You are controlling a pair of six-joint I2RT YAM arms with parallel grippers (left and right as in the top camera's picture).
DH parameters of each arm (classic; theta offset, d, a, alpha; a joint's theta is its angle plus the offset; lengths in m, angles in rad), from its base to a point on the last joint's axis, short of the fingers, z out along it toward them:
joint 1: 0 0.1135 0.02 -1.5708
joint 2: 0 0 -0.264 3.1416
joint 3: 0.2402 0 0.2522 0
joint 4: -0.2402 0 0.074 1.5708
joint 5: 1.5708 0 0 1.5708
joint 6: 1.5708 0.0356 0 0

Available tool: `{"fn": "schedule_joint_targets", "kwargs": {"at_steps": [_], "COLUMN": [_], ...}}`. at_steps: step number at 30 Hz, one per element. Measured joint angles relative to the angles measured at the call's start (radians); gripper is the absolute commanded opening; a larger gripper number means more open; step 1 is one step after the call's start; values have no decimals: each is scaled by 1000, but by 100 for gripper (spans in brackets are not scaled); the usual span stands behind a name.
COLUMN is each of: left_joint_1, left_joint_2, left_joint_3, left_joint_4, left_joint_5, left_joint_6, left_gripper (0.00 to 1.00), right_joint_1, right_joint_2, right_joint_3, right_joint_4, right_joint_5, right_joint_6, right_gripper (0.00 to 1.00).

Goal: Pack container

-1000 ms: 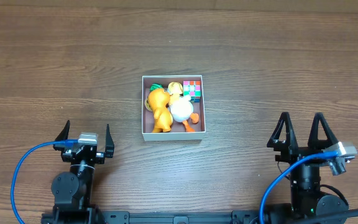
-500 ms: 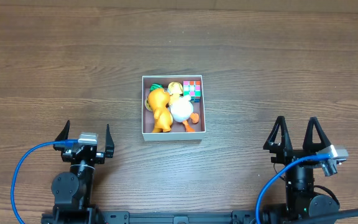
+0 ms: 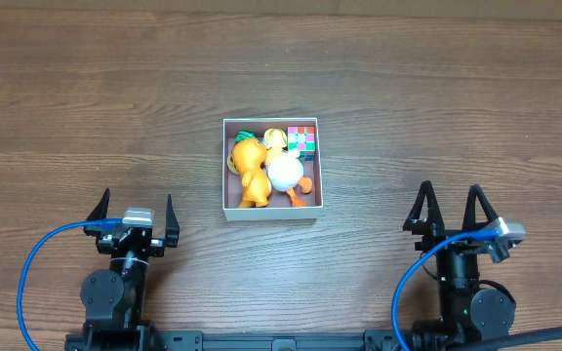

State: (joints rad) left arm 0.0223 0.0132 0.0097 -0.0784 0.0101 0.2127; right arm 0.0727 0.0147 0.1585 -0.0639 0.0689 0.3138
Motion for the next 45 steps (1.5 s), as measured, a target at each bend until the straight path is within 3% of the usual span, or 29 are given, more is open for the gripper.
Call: {"fn": "schedule_joint_targets", "kwargs": {"at_steps": [26, 45], "left_joint_1": [0, 0], "left_joint_2": [0, 0], "left_joint_3": [0, 0], "left_joint_4": [0, 0], "left_joint_5": [0, 0], "left_joint_6": [0, 0], "left_gripper": [100, 100], "right_joint_1": [0, 0], "right_joint_2": [0, 0], "right_joint_3": [-138, -140], "right_joint_4": [-12, -17], "right_joint_5": [0, -2], "right_joint_6": [0, 0], "right_gripper": [100, 100]}}
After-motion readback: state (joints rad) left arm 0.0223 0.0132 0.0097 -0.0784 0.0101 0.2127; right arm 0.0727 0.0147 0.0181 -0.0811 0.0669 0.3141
